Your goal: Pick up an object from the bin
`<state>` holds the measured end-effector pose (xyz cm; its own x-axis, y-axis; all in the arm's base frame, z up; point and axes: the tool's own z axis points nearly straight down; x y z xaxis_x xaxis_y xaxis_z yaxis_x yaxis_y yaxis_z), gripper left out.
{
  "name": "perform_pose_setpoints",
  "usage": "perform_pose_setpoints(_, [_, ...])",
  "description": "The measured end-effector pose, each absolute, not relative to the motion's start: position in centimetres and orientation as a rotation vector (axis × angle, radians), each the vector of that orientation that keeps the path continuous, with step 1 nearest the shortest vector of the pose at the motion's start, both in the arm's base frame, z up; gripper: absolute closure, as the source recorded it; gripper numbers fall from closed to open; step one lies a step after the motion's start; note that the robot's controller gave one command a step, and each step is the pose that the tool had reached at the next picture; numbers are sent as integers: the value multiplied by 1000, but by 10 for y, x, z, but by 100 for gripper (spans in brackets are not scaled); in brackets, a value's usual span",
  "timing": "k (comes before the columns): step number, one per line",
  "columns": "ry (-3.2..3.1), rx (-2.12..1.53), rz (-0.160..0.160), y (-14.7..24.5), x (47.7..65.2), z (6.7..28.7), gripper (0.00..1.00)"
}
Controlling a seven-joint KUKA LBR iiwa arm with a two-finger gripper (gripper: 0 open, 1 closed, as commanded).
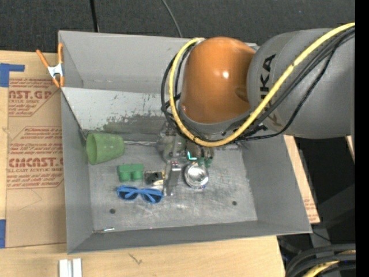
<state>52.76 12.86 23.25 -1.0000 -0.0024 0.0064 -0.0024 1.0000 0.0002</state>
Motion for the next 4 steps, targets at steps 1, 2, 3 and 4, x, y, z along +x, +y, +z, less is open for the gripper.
perform_pose_setpoints(1, [-3128,-203,1,172,517,113,0])
perform_pose_setpoints(2, [-3154,-147,-19,159,539,91,0])
perform_pose_setpoints(3, [-3144,-156,-6,154,537,85,100])
perform_pose_setpoints(4, [-3147,-142,-7,161,542,192,100])
